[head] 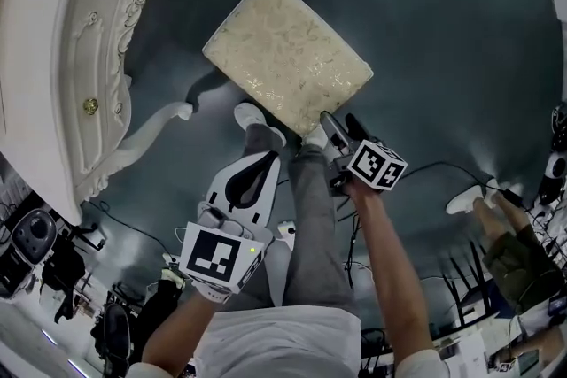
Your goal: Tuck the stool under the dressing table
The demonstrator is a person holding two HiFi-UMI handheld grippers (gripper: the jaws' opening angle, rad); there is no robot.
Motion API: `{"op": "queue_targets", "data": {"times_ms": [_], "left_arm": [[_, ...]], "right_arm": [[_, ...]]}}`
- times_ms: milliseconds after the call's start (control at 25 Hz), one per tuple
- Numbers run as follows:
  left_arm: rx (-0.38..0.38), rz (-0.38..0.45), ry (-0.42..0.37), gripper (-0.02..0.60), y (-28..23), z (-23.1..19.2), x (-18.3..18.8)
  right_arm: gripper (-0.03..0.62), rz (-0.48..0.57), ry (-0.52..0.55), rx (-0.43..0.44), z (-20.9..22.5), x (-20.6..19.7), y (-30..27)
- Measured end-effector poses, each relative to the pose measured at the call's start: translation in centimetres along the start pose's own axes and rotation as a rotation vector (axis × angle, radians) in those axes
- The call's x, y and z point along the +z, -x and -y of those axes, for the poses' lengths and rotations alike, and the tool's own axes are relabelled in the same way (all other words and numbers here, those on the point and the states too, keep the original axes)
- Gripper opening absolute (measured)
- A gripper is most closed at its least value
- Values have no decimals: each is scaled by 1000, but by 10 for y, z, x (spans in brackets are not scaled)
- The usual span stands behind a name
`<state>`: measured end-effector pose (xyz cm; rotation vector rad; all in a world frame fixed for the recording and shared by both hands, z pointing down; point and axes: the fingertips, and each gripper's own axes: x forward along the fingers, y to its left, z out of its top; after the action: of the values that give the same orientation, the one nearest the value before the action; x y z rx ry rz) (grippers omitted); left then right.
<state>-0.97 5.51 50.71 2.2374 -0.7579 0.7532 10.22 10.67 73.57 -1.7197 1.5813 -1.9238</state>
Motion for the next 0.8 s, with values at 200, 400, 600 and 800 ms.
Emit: {"op": "queue_targets", "data": {"times_ms": [200, 400, 600, 800], "left_arm": [[7, -12, 16, 8, -9, -18, -13], [17, -9, 43, 8, -15, -33, -20], [24, -8, 60, 8, -14, -50, -29], [24, -22, 62, 8, -16, -58, -37]], "right_arm": [[419, -5, -16, -26, 19, -10, -24], [434, -10, -45, -47, 32, -10, -39], [434, 7, -93, -55, 33, -11, -58], [433, -16, -83, -49, 33, -18, -74]]}}
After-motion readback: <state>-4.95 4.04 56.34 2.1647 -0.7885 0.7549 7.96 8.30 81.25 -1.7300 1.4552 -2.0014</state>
